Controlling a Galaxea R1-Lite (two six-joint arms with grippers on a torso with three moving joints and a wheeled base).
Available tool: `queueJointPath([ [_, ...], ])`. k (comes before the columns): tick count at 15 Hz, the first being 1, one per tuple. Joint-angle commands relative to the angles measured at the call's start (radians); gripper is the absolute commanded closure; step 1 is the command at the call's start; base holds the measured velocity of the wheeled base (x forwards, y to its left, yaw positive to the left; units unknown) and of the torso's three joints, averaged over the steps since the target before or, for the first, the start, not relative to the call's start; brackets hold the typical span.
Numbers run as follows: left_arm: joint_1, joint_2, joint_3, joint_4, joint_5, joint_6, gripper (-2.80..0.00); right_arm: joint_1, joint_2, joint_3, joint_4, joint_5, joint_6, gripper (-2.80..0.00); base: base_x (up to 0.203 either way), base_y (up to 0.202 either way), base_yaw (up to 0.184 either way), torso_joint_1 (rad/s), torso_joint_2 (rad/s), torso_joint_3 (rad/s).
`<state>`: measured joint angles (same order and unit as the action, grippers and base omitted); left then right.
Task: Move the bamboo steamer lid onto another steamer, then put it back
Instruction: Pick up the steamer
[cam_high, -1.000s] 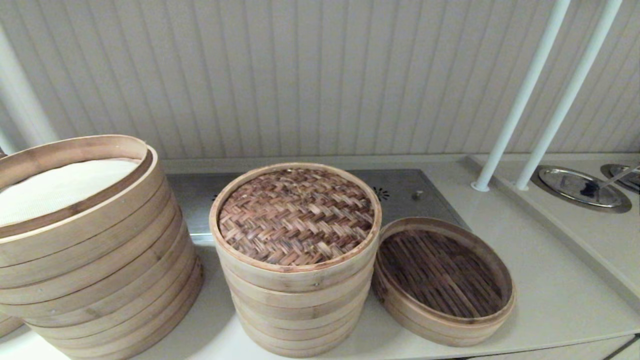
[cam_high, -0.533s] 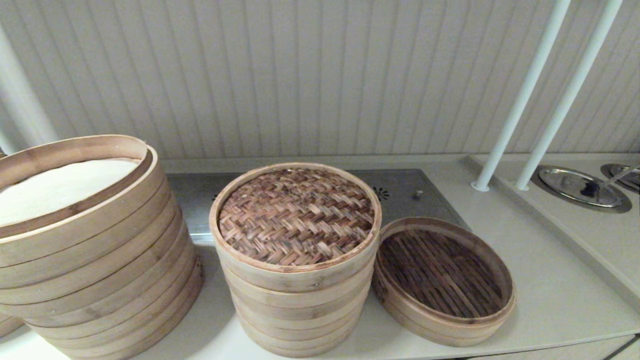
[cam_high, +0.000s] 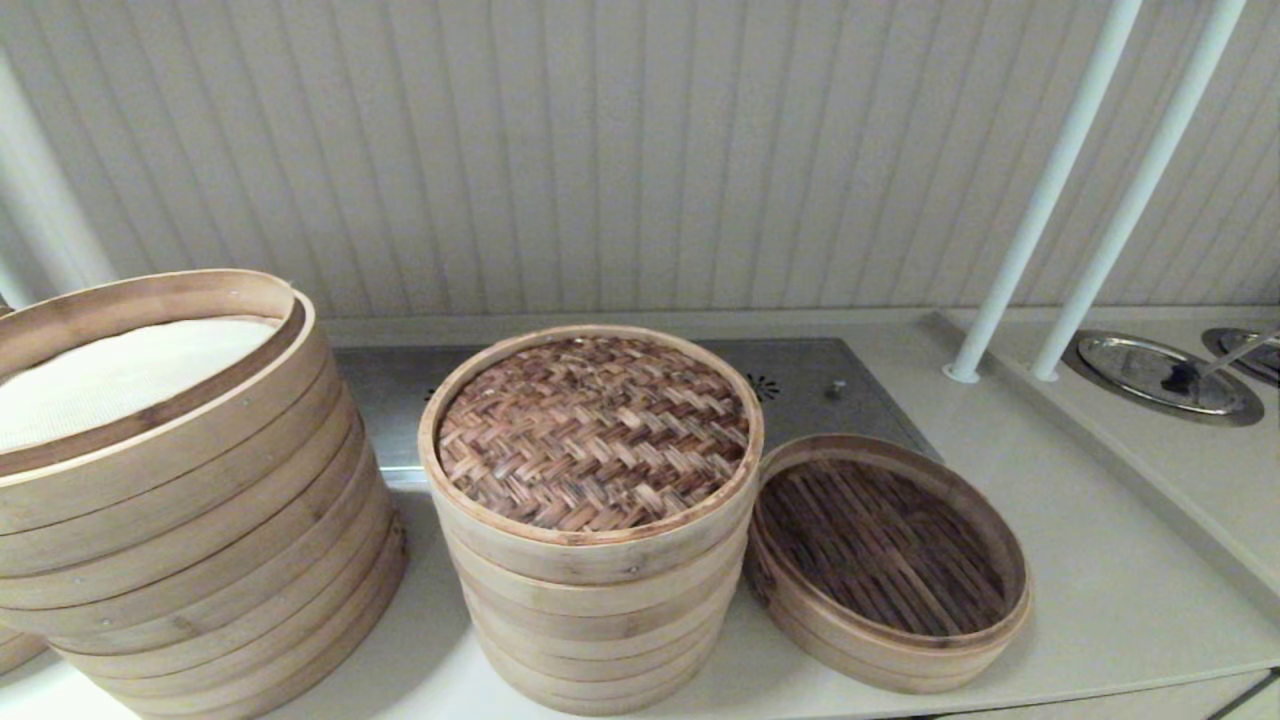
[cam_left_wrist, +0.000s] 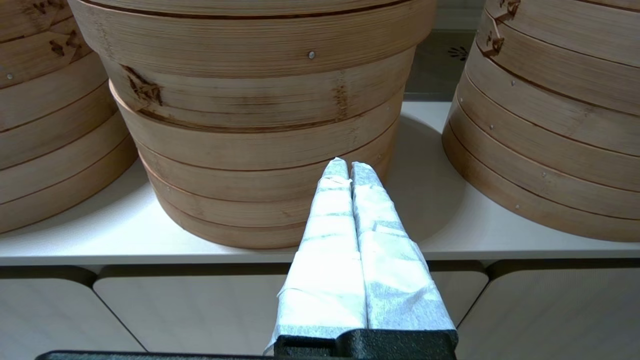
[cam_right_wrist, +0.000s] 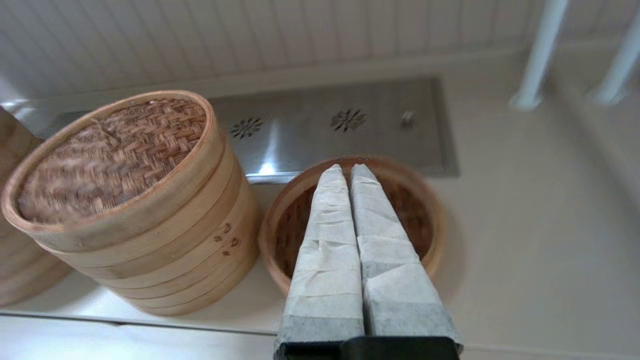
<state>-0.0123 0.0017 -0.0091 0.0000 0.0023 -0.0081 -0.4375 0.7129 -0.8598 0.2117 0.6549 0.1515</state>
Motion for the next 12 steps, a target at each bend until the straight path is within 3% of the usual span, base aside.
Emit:
queueJointPath([
  [1,0.000,0.000,0.000,0.001,0.001,0.000,0.00,0.057,0.147,-0.013,-0.010,0.002,0.030,0.00,0.000,0.000,0.000,0.000,0.00,0.000],
  [4,0.000,0.000,0.000,0.000,0.000,0.000,0.00,0.178,0.259,-0.019,-0.080,-0.061,0.056,0.00,0.000,0.000,0.000,0.000,0.00,0.000],
  [7,0.000,0.000,0.000,0.001,0.001,0.000,0.00,0.379,0.314,-0.026,-0.155,-0.270,0.058,0.00,0.000,0.000,0.000,0.000,0.00,0.000],
  [10,0.000,0.000,0.000,0.000,0.001,-0.001,0.00,0.666,0.372,-0.077,-0.191,-0.521,0.050,0.00,0.000,0.000,0.000,0.000,0.00,0.000],
  [12,0.000,0.000,0.000,0.000,0.001,0.000,0.00,0.833,0.436,-0.151,-0.199,-0.632,0.027,0.00,0.000,0.000,0.000,0.000,0.00,0.000],
])
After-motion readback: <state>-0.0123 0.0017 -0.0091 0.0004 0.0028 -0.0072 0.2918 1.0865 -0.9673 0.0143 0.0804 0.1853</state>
